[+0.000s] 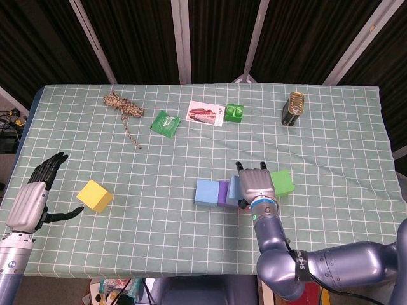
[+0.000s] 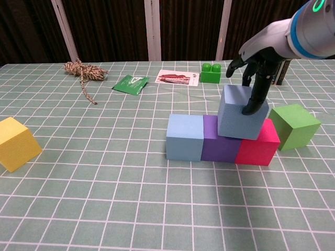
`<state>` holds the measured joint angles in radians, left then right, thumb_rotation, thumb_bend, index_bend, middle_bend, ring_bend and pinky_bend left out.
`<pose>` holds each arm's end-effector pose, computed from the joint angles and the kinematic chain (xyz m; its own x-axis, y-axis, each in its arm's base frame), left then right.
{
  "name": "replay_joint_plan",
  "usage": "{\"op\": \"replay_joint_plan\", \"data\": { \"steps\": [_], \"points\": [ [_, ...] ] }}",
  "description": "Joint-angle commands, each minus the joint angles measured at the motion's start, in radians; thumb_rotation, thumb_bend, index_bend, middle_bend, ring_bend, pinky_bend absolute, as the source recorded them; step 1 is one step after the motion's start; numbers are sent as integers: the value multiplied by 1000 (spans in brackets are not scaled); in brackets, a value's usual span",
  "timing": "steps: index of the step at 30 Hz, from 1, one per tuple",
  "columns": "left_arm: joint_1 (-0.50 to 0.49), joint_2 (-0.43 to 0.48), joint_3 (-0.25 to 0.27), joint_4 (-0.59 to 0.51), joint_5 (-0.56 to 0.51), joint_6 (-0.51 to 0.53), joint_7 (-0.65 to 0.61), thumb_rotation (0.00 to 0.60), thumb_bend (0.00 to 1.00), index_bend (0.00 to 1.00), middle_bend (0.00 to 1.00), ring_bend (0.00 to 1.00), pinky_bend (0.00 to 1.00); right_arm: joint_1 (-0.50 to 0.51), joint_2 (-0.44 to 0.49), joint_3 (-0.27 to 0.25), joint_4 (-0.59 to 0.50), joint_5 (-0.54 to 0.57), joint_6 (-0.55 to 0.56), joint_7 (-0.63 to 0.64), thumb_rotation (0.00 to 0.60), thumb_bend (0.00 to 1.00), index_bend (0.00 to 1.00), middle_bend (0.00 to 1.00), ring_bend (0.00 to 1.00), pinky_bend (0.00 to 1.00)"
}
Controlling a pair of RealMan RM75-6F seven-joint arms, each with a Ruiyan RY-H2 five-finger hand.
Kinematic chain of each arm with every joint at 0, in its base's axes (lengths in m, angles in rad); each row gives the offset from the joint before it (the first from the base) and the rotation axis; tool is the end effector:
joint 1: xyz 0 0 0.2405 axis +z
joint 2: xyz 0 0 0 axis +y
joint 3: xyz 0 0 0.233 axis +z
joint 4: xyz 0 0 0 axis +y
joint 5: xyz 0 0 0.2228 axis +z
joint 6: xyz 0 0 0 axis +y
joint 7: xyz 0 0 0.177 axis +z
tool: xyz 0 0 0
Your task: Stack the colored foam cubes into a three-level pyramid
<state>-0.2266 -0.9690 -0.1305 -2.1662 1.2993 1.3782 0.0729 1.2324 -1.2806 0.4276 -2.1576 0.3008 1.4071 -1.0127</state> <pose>-0.1768 0.2429 0.1357 0.0567 0.0843 0.9948 0.9979 -0.0359 -0.0538 -0.0284 -0.3161 0.0233 0.4477 -0.5660 0.6923 -0.8482 -0.0238 0.5291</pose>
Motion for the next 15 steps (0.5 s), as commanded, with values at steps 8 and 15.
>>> {"op": "replay_joint_plan", "data": {
  "steps": [8,15],
  "points": [
    [1,-1,1,0,1,1,2,600,152,0,0,0,0,-11,-3,-11,-6,-49,-15,27,600,308,0,487,297,0],
    [0,-4,2,-1,1,2,7,600,152,0,0,0,0,-14,-6,-24,-5,-72,-15,38,600,308,0,487,297,0]
  ]
}}
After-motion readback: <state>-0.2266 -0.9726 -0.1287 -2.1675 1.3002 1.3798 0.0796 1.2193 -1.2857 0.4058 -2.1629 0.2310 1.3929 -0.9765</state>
